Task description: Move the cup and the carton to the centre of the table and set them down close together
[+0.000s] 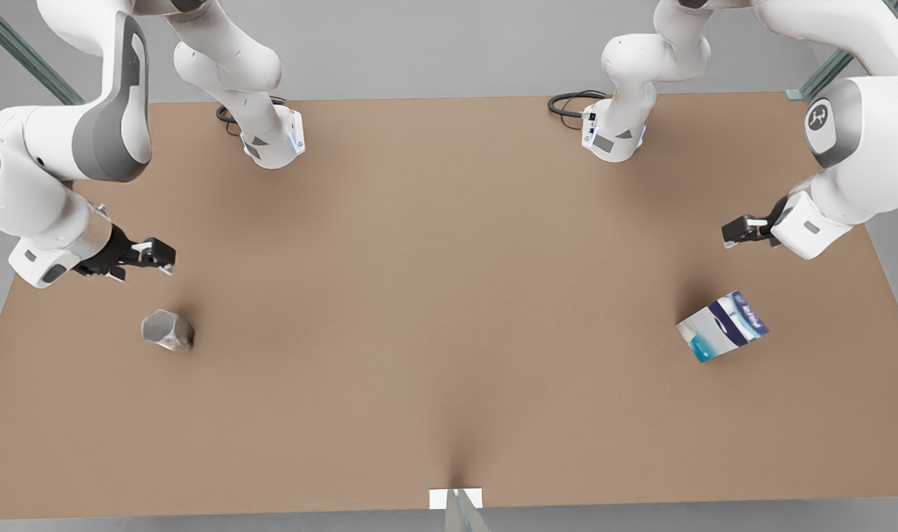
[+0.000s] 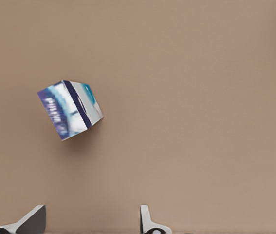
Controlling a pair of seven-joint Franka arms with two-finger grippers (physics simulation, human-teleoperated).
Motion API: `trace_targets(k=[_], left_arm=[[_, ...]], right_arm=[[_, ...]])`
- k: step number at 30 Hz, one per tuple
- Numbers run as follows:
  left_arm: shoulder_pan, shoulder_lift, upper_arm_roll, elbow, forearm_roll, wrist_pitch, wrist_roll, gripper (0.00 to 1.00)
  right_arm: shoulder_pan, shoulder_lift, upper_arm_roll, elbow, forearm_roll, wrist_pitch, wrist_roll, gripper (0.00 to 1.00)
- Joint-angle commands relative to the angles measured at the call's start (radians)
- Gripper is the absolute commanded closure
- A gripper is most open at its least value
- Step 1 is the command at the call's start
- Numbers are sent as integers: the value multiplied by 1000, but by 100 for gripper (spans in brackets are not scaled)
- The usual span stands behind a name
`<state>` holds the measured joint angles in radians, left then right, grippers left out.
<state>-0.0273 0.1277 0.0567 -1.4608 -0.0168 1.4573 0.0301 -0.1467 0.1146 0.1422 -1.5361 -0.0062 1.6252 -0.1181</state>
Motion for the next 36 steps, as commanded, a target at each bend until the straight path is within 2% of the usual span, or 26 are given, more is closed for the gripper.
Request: trace_targets(k=[1,4,6,9,12,14,15,18,25,29,32,36], left_arm=[[1,0,0,-1,3,0,-1,0],[0,0,3,-6,0,0,1,0],[0,-2,5,-42,4,11,5,0],[0,-3,5,-85,11,37,-3,0],[0,-2,5,-84,9,25,-7,0],[0,0,5,-85,4,21,-7,0],[0,1,5,-85,3,21,-7,0],[0,0,6,-105,3,34,-7,0],[0,7,6,-108,3,35,-6,0],[1,9,6,-111,3,35,-6,0],[1,12,6,-111,3,38,-6,0],[1,12,6,-111,3,38,-4,0]], right_arm=[[4,0,0,4,-2,-2,9,0],[2,-3,4,-10,-3,1,-3,0],[2,-3,2,-104,-5,100,-80,0],[-1,-19,-18,-285,-5,308,-426,0],[1,-62,-50,-389,9,377,-802,0],[15,-84,-107,-449,63,383,-1005,0],[15,-125,-110,-519,64,441,-1035,0],[13,-125,-111,-565,64,505,-1129,0],[15,-66,-135,-673,57,775,-1293,0],[19,-17,-138,-662,60,785,-1309,0],[33,13,-191,-664,35,788,-1259,0],[33,28,-202,-662,17,791,-1258,0]])
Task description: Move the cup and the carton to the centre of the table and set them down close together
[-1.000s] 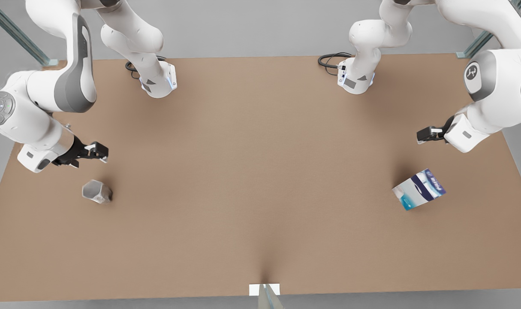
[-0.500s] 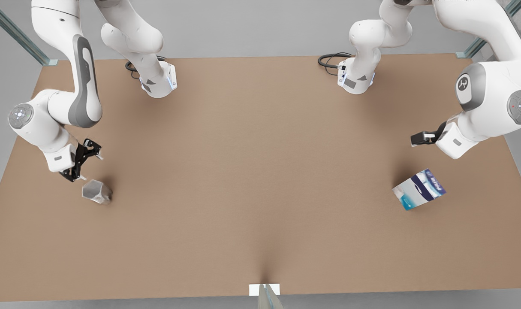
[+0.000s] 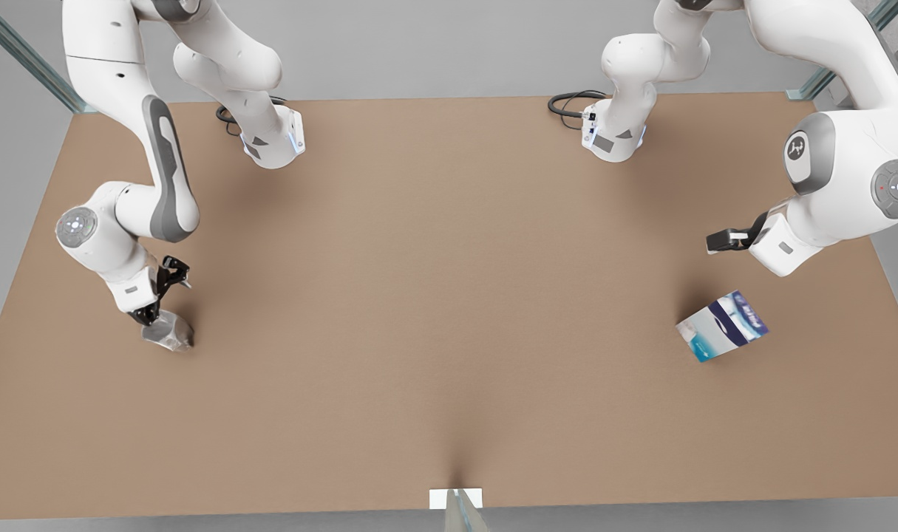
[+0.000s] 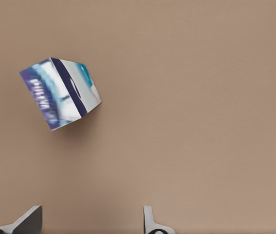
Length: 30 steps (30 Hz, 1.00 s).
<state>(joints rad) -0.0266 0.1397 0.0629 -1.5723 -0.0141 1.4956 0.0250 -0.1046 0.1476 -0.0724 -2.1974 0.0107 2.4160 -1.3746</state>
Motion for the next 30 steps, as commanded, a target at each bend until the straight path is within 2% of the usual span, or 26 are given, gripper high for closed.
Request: trace_targets(k=[1,7,15,16,19,30], left_arm=[[-1,0,0,0,0,0,0,0],[0,8,2,0,-1,0,1,0],[0,12,2,2,0,0,1,0],[-1,14,2,2,-1,2,1,0],[0,15,2,2,-1,2,1,0],[0,21,3,5,0,3,1,0]], right_arm=[[-7,4,-6,1,0,2,0,0],[13,55,-63,30,2,2,2,0],[36,105,-87,41,5,6,14,0],[60,125,-119,54,6,6,15,0],[71,173,-144,73,11,8,23,0],[94,264,-158,91,112,11,29,0]])
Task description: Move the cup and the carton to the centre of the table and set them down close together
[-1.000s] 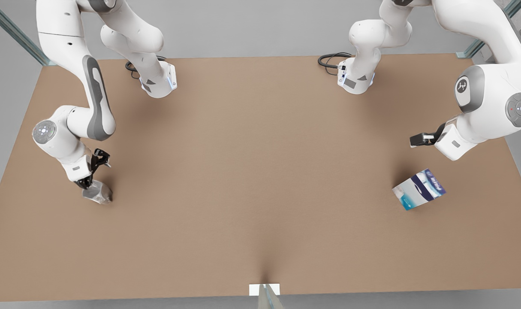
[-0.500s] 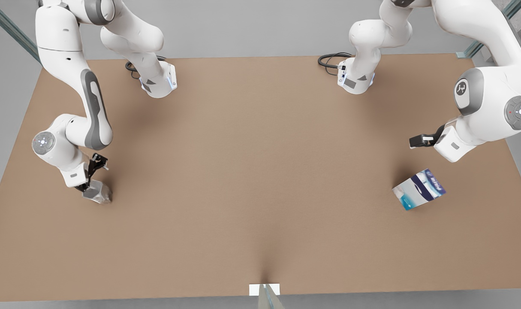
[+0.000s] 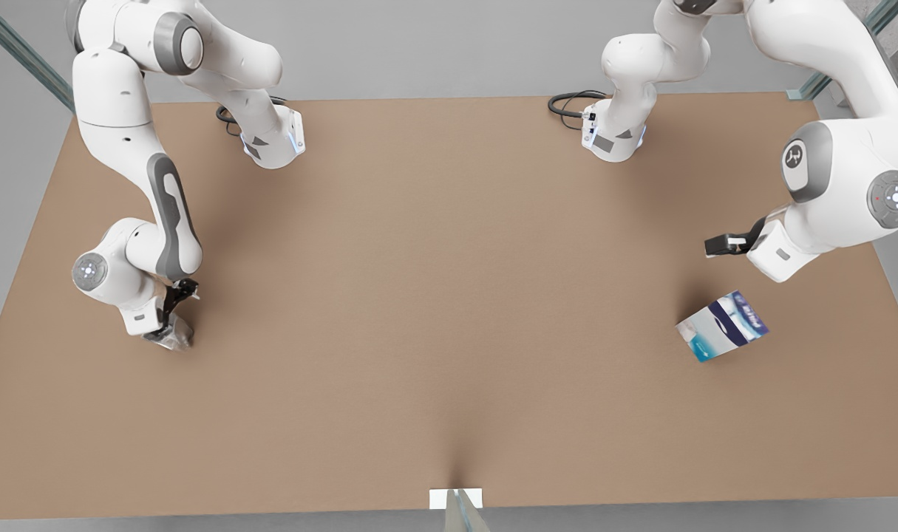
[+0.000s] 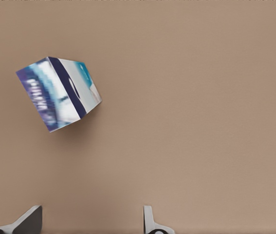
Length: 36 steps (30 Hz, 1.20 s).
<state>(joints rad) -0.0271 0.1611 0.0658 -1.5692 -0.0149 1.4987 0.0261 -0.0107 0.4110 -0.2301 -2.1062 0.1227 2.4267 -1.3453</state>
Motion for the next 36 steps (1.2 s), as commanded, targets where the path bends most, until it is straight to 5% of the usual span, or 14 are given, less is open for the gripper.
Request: trace_targets(k=[1,2,3,4,29,32,36], left_arm=[[0,0,-1,1,1,0,0,0],[1,0,0,0,0,0,0,0],[1,1,-1,1,0,0,0,0],[0,3,0,1,1,0,0,0],[1,5,3,6,9,0,0,0],[1,-6,37,-2,10,15,-14,0],[7,69,121,-54,-23,324,-250,0]], right_arm=[[0,2,0,0,-2,0,0,0],[6,2,0,2,-3,2,0,0],[6,2,0,2,-5,2,-3,13],[6,2,0,2,-5,2,-3,78],[32,-75,-49,61,20,-86,144,79],[26,-120,77,77,15,-129,420,79],[21,-112,256,153,11,-164,857,79]])
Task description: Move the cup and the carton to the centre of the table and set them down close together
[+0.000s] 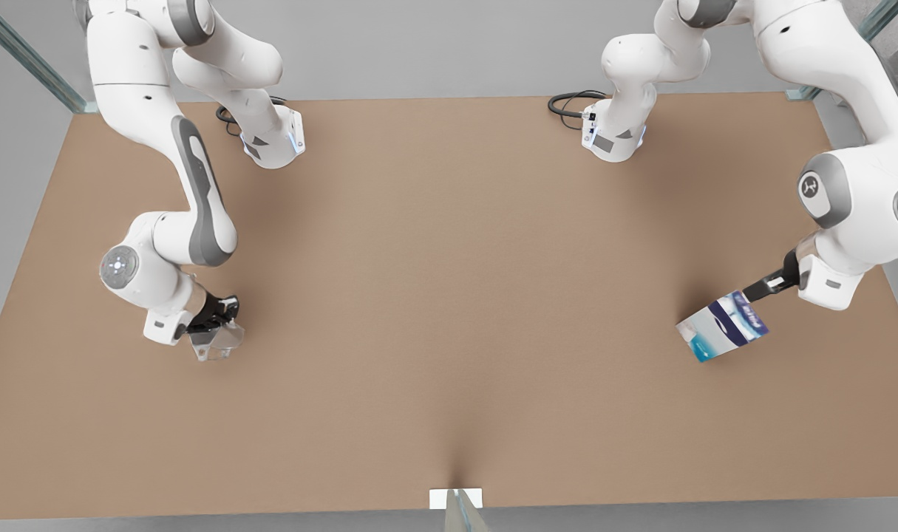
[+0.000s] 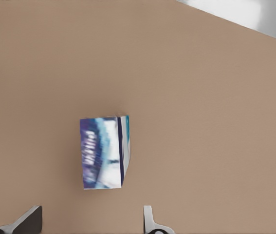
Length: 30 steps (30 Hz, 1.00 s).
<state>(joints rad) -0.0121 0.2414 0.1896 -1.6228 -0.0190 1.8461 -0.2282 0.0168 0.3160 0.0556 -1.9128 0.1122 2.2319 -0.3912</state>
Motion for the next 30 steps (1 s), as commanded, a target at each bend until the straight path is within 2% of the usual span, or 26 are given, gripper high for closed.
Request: trace_targets(k=[1,2,4,6,7,8,9,11,13,16,22,26,27,28,30], left_arm=[[-6,7,2,0,-25,10,-5,0],[-6,18,13,-2,-29,12,-19,0],[-6,47,16,-2,-33,55,-62,0],[-6,67,21,-15,-93,102,-79,0],[-5,70,21,-52,-130,159,-79,0],[0,73,21,-57,-131,163,-77,0],[0,78,21,-61,-130,163,-74,0],[6,102,22,-72,-128,163,-80,0],[12,122,36,-72,-128,165,-85,0],[17,131,45,-72,-127,165,-85,0],[15,144,44,-94,-128,165,-83,0],[17,165,44,-95,-128,167,-82,0],[17,176,44,-95,-128,167,-82,0],[15,187,44,-94,-128,167,-82,0],[15,197,44,-94,-130,168,-82,0]], right_arm=[[3,11,18,28,-26,-11,80,79],[3,44,90,95,-63,-43,245,79],[60,106,167,253,-123,-140,511,79],[63,133,336,296,-338,-133,745,79],[83,156,383,317,-382,-132,842,79],[130,195,395,363,-424,-136,896,79],[189,245,394,419,-477,-146,962,79],[330,405,382,633,-537,-218,1072,79],[476,590,293,963,-529,-325,1081,79],[549,751,271,1167,-522,-285,1108,79],[571,865,231,1180,-388,-140,992,79],[608,868,199,1157,-393,-163,992,79],[611,868,201,1155,-393,-164,994,27],[611,868,199,1155,-393,-163,994,0],[611,868,199,1157,-393,-161,994,0]])
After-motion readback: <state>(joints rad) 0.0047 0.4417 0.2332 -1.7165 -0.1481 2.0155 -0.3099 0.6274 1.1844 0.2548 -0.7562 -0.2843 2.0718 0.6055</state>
